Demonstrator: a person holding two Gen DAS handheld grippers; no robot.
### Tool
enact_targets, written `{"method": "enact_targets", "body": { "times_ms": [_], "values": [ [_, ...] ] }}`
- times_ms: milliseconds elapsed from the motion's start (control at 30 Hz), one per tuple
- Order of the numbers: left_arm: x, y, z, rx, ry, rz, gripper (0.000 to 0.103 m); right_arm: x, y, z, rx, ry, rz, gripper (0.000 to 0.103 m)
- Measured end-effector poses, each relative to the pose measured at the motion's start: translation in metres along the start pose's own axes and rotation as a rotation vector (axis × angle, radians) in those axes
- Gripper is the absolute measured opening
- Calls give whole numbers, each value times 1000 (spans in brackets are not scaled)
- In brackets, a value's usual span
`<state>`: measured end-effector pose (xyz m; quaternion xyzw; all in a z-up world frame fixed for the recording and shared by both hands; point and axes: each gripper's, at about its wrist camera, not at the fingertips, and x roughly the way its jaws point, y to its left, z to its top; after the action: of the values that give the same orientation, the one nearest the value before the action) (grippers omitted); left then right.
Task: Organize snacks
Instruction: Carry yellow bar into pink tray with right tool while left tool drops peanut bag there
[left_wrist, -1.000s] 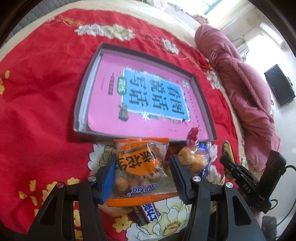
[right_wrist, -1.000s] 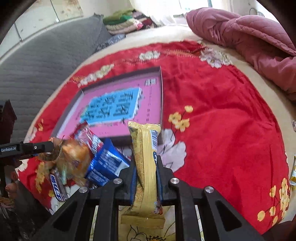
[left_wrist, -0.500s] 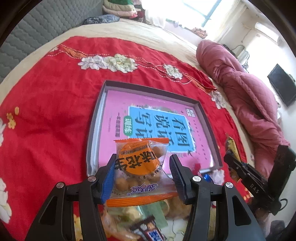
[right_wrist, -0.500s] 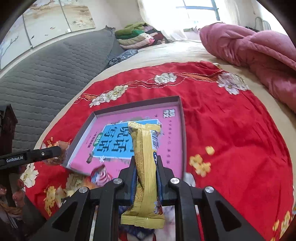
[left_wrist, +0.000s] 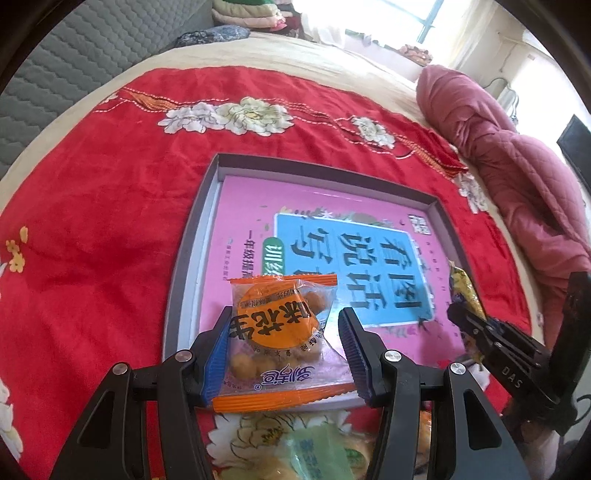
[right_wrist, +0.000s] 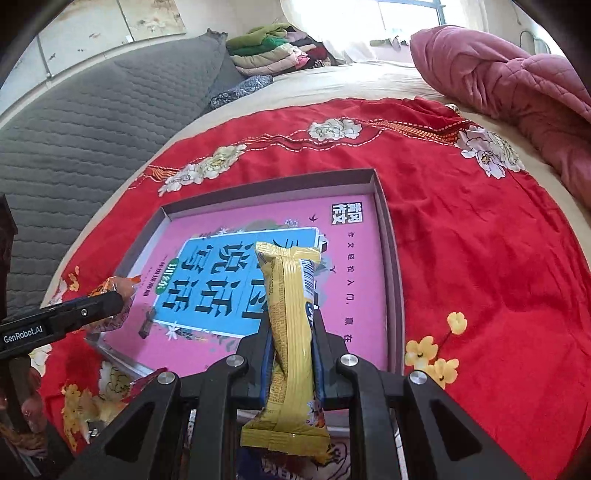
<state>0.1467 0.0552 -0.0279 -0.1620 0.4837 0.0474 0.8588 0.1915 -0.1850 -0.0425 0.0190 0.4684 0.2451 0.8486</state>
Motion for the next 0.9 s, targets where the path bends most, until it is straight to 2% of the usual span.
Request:
{"method": "enact_targets", "body": {
  "times_ms": [233,700,900],
  "values": [
    [15,4,1,-7,13,39,58,8,-5,-2,14,21,-19,18],
    [24,1,-2,1,32,44,58,13,-7,-2,28,39,-34,19],
    [23,1,-3,3,36,52,58,10,-5,-1,27,31,-23,31]
  ]
}}
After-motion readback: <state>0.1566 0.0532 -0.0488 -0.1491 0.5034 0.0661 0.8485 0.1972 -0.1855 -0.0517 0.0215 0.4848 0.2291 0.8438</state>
